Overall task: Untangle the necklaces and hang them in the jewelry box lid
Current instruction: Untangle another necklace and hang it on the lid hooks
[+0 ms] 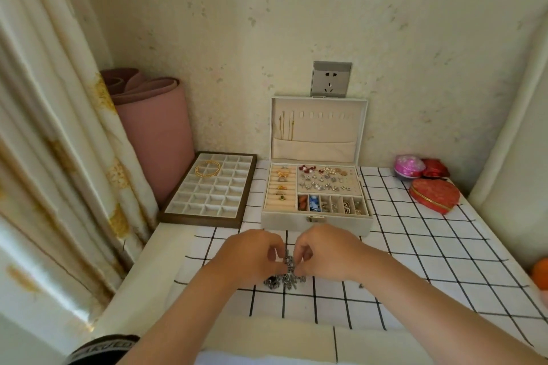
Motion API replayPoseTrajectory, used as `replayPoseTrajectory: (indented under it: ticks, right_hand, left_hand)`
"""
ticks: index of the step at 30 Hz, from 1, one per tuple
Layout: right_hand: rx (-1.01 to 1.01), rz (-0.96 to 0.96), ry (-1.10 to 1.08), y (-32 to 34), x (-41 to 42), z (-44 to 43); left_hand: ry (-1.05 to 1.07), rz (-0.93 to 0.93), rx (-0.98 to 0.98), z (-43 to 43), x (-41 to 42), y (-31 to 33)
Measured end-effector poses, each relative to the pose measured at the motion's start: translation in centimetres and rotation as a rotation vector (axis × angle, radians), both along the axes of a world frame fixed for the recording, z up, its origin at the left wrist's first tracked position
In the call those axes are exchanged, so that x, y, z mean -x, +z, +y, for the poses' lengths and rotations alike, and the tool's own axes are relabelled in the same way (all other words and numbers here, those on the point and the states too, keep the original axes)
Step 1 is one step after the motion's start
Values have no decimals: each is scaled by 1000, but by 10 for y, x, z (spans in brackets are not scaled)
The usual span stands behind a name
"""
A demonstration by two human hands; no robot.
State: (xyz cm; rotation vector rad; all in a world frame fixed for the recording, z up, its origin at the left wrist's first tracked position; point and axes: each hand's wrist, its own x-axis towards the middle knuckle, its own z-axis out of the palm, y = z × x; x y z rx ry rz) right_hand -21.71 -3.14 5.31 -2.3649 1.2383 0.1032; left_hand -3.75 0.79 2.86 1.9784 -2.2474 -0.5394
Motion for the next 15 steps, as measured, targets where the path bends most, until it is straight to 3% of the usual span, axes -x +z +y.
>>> replayPoseTrajectory:
  ticks: [11, 15]
  right_hand:
    - [-7, 79, -11, -13, 8, -23]
    - [-15, 58, -9, -16, 4, -24]
  left_hand:
    - [47, 17, -87, -8, -18, -10]
    - [94, 239, -71, -11, -14, -14]
